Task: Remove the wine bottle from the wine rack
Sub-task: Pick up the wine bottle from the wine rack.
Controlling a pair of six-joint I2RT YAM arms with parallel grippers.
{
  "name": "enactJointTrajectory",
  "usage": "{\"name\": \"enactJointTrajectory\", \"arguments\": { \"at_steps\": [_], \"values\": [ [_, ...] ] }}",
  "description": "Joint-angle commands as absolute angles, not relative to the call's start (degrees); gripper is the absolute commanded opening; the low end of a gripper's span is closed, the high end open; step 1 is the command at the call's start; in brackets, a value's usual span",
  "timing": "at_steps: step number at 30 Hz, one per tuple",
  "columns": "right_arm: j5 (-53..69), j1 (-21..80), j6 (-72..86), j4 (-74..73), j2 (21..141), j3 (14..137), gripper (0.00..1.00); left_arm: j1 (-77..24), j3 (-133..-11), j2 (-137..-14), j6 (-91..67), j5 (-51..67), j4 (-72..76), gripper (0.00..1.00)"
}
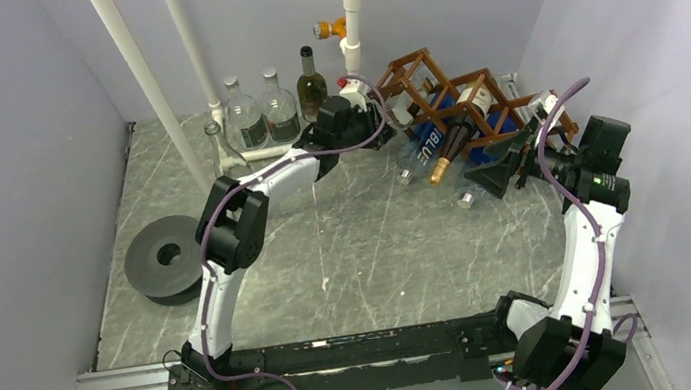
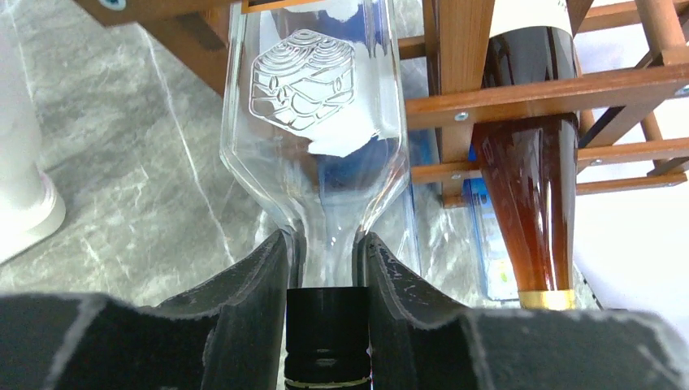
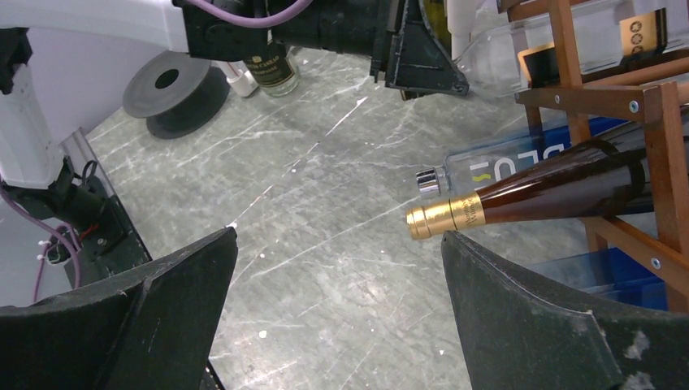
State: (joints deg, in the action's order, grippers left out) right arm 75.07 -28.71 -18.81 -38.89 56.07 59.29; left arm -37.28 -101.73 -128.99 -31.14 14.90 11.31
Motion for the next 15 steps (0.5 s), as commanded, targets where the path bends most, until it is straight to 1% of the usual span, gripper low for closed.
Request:
{"name": "enactJointTrajectory", "arguments": {
  "at_steps": [1, 5, 9, 11, 15],
  "values": [
    [76.7, -29.2, -18.2, -36.6, 54.7, 59.2, 1.00, -37.9, -99.0, -122.1, -29.1, 16.0, 15.4, 0.06],
    [76.9, -29.3, -18.0, -36.4, 54.5, 59.1, 1.00, -37.9, -96.4, -121.5, -29.5, 16.7, 16.4, 0.05],
    [76.9, -29.3, -18.0, -36.4, 54.3, 59.0, 1.00, -37.6, -97.1, -122.4, -30.9, 18.5, 16.6, 0.09],
    [76.9, -29.4, -18.0, -36.4, 54.3, 59.0, 1.00, -37.4, -97.8, -122.9, -31.8, 19.3, 16.8, 0.13],
    [76.9, -29.4, -18.1, -36.4, 54.3, 59.0, 1.00, -37.1, -98.4, -123.5, -32.9, 20.2, 16.6, 0.25]
  ]
}}
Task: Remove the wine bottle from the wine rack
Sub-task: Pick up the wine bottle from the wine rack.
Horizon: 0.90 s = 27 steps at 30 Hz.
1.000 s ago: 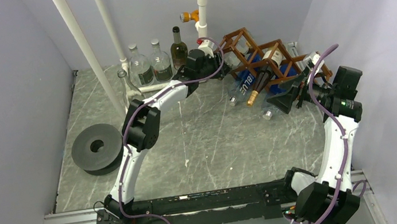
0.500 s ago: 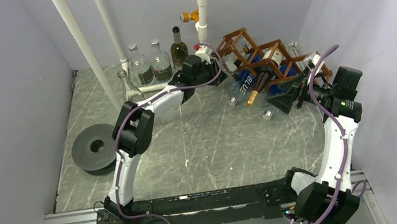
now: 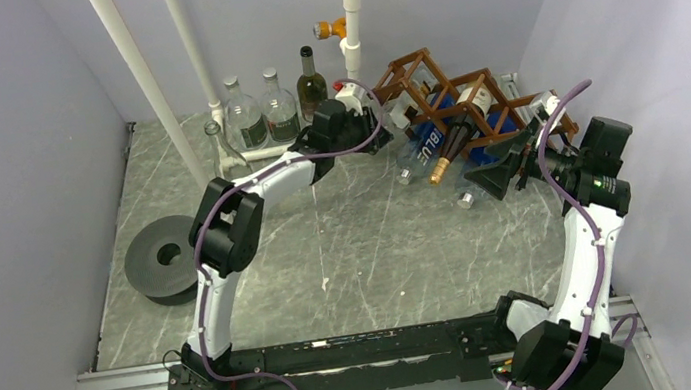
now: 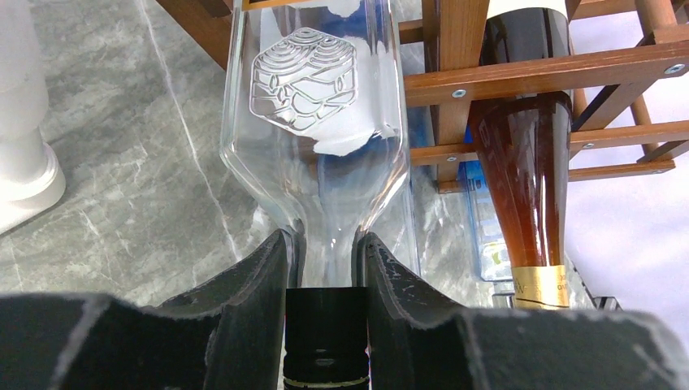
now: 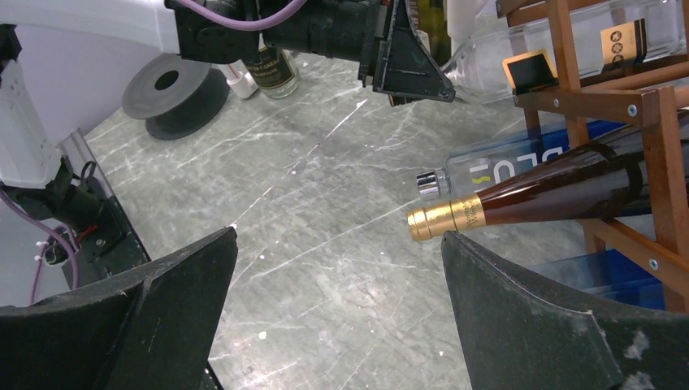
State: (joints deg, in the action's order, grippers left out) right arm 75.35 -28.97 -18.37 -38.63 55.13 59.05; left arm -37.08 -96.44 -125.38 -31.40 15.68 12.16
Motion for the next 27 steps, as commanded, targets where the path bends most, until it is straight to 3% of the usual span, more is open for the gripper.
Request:
{"name": "enactJointTrajectory", "arguments": {
  "at_steps": [1, 13, 27],
  "values": [
    [76.9, -29.4, -18.1, -36.4, 54.3, 58.9, 1.00, -36.9, -98.4, -123.6, -33.3, 20.4, 16.5, 0.27],
    [77.3, -29.5, -18.2, -36.4, 54.4, 59.0, 1.00, -36.6, -101.6, -125.1, -34.5, 21.9, 12.9, 0.41],
    [77.4, -29.6, -18.0, -36.3, 54.2, 59.0, 1.00, -36.2, -106.8, -127.9, -36.3, 23.6, 6.9, 0.42]
  ]
}}
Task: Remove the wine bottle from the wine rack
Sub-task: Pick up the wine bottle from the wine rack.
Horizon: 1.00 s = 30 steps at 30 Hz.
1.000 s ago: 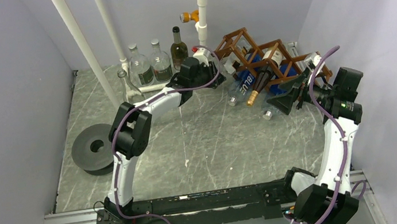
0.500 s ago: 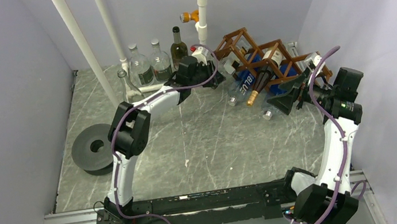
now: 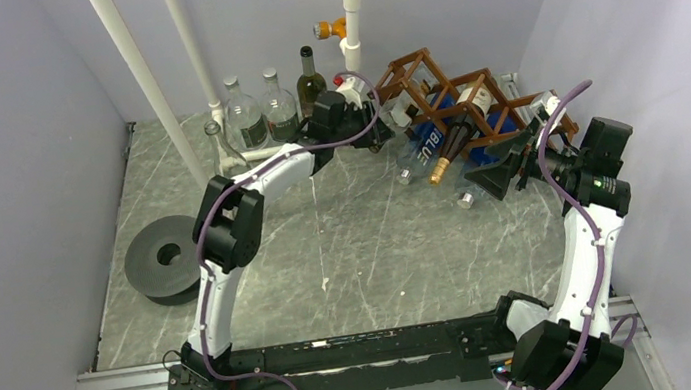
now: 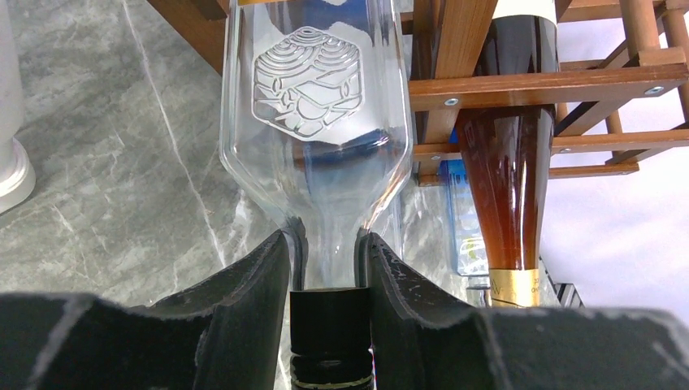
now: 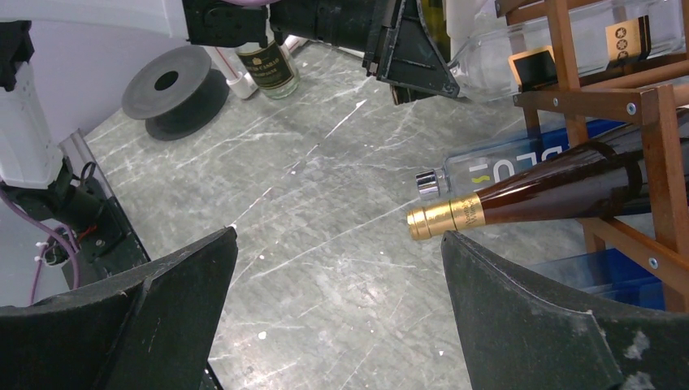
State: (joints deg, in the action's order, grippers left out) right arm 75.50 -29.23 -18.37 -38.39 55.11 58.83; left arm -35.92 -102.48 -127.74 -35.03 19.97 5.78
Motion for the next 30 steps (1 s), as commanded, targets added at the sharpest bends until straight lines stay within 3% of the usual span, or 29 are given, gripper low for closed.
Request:
{"name": "enactJointTrajectory", "arguments": {
  "at_steps": [1, 30],
  "values": [
    [77.5, -29.5, -18.0, -36.3, 54.3, 59.0, 1.00, -36.1, -107.5, -128.2, -36.5, 23.8, 6.2, 0.42],
    [78.0, -29.7, -18.2, -36.4, 54.3, 59.2, 1.00, -35.8, -116.2, -133.4, -37.1, 22.5, -4.1, 0.49]
  ]
}}
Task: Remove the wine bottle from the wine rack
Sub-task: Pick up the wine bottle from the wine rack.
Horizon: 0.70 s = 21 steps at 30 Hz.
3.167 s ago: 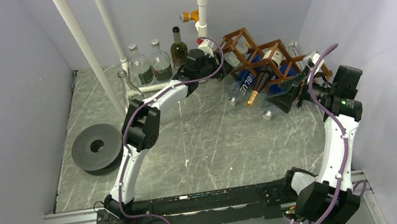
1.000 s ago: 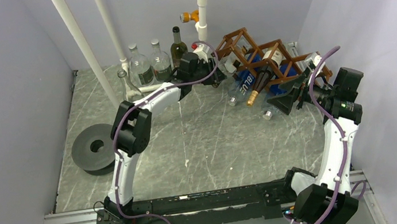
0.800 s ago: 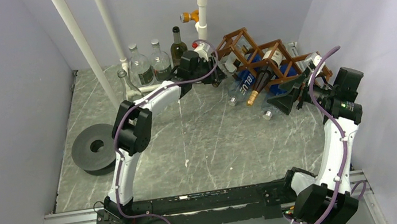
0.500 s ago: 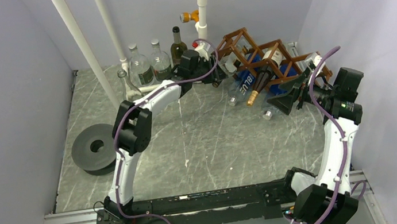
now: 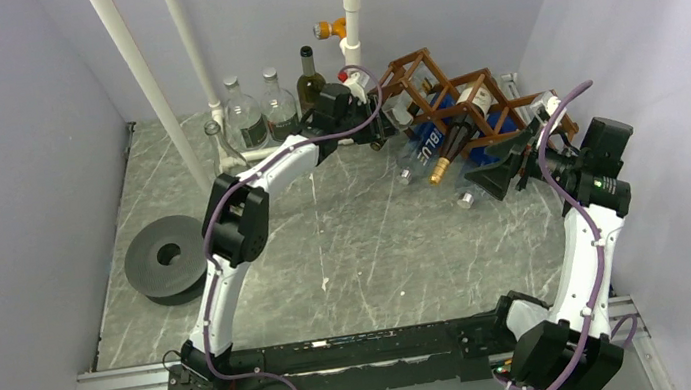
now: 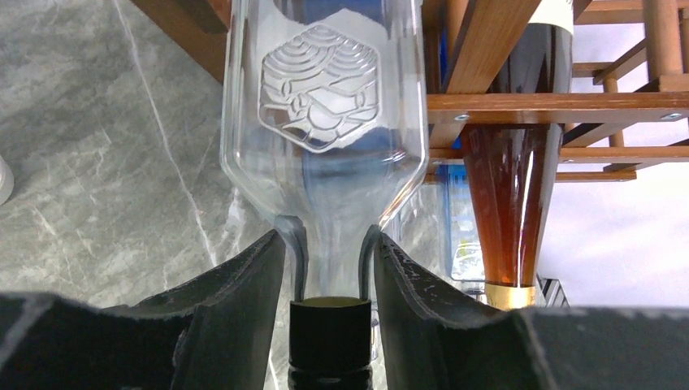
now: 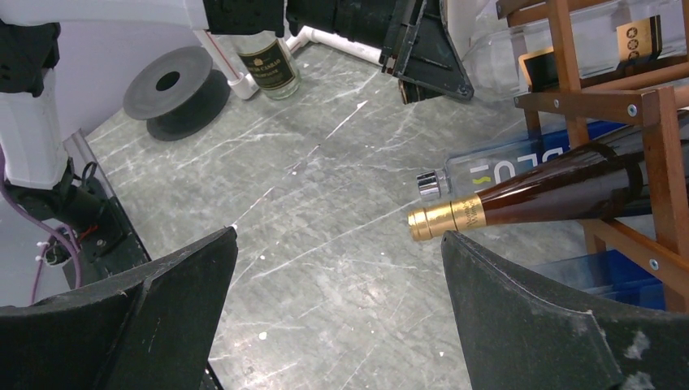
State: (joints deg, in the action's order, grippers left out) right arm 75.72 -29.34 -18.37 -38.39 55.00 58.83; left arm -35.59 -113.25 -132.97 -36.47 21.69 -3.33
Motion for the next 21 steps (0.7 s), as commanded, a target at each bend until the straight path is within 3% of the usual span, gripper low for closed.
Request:
{"name": "enactJointTrajectory", "arguments": {
  "at_steps": [1, 21],
  "values": [
    [78.1, -29.8, -18.2, -36.5, 54.3, 59.2, 1.00, -35.7, -116.2, -133.5, -37.0, 22.4, -4.2, 0.49],
    [78.0, -30.0, -18.2, -36.3, 54.1, 59.0, 1.00, -35.8, -119.3, -136.5, -38.4, 23.3, -5.0, 0.46]
  ]
}}
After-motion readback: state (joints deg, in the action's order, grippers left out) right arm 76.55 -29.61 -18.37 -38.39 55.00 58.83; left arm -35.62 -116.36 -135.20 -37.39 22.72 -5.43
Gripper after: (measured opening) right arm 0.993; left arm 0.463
